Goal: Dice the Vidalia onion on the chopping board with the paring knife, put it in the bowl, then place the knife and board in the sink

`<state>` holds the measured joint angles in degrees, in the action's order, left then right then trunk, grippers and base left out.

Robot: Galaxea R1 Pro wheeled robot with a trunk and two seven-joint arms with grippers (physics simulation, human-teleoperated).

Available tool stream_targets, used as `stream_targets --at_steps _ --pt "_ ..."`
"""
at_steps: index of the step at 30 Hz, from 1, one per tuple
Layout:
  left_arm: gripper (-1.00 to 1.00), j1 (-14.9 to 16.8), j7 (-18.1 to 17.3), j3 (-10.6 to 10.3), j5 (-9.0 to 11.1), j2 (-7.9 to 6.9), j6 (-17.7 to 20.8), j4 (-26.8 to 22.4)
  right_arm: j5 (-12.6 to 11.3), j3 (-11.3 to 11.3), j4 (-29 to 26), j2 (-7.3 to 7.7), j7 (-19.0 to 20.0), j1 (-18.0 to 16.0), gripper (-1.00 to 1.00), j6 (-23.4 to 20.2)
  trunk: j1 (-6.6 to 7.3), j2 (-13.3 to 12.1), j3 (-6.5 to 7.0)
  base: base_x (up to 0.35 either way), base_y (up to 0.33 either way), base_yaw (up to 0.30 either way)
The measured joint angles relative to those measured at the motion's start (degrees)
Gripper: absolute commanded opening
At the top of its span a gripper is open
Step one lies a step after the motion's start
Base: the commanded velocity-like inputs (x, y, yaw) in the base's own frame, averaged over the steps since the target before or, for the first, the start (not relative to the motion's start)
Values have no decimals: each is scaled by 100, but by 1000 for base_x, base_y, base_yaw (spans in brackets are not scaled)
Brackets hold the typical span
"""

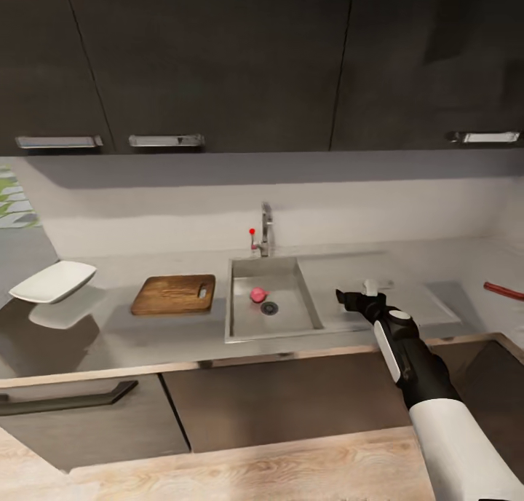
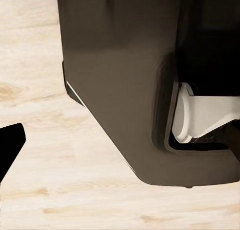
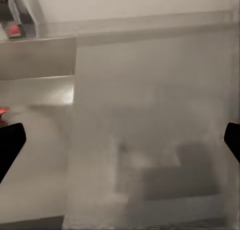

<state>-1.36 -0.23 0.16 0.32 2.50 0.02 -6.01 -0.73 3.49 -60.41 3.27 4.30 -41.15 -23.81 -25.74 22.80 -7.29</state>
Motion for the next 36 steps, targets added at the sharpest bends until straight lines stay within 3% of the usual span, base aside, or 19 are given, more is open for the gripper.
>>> stream_targets --at_steps 6,17,26,36 --pt "100 0 0 0 0 -1 -9 -1 0 2 -1 0 0 -2 100 1 0 1 0 0 -213 -288" --pt "100 -1 0 0 0 3 -10 -2 0 -2 1 0 0 -1 100 3 0 1 0 0 -19 -245" --pt "100 -2 0 0 0 4 -10 -4 1 -8 3 -3 0 -1 100 4 0 1 0 38 15 -35" --pt "100 -3 0 0 0 5 -10 -6 -5 14 0 -3 0 -3 100 -20 2 2 -1 254 149 -1"
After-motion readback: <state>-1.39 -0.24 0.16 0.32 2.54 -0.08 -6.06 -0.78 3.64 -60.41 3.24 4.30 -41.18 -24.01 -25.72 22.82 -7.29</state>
